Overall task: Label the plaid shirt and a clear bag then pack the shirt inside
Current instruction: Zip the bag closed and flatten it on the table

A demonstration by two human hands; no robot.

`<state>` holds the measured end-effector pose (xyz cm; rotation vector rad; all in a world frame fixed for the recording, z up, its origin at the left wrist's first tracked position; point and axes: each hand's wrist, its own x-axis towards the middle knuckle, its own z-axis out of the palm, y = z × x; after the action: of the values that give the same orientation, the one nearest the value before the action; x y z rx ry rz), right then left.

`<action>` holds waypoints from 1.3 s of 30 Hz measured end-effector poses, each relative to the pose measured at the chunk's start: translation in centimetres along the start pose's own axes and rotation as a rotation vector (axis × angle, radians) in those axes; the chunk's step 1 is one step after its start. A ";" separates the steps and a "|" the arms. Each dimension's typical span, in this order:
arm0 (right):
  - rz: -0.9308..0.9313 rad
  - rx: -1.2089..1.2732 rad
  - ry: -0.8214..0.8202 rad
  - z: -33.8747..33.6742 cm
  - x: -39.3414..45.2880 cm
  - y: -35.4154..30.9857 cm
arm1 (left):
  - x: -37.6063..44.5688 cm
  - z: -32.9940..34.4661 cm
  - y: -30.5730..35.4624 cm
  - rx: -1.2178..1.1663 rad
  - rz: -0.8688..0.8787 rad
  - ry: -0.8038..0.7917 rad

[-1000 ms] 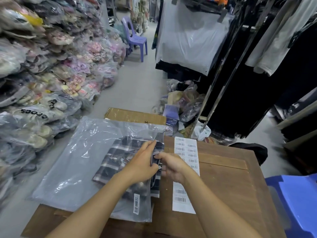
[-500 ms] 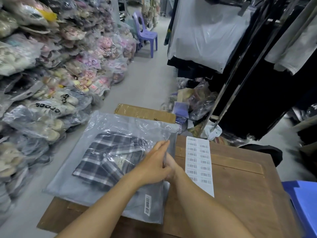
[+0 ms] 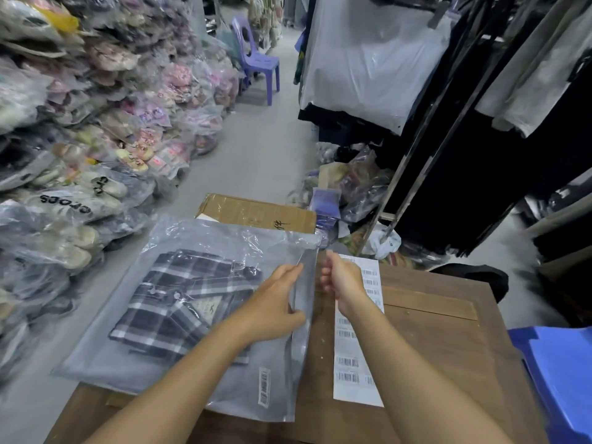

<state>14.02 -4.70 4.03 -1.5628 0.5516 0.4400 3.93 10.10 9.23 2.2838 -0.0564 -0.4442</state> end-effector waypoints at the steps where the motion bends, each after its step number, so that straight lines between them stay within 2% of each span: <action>1: -0.027 -0.040 0.038 -0.4 0.7 -0.2 | 0.0 0.2 0.1 0.019 0.002 -0.018; 6: 0.016 0.021 -0.101 0.2 1.7 -0.9 | 0.4 1.2 0.4 0.078 0.029 -0.052; 12: 0.013 0.052 -0.089 0.7 2.5 -1.2 | 1.1 1.1 0.1 0.146 0.018 -0.139; 14: -0.006 0.049 -0.090 0.8 2.8 -1.5 | 2.1 0.7 -0.1 0.164 0.015 -0.100; 18: -0.037 0.023 -0.098 0.9 3.2 -2.0 | 6.6 -0.9 -0.4 0.167 -0.026 0.155; 20: -0.046 0.007 -0.105 1.0 3.4 -2.1 | 9.2 -1.6 -0.5 0.192 -0.021 0.219; 23: -0.042 -0.033 -0.106 0.8 3.5 -2.1 | 12.9 -2.4 -0.5 0.250 -0.022 0.213; 28: -0.069 -0.079 -0.120 0.3 3.9 -2.4 | 17.0 -2.6 -1.4 0.235 -0.031 0.063; 39: -0.164 -0.188 -0.091 0.5 4.5 -2.1 | 17.8 -2.8 -1.3 0.018 -0.064 0.157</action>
<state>18.89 -4.49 3.06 -1.7435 0.3157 0.4452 21.40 9.79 4.68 2.3354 0.0927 -0.2971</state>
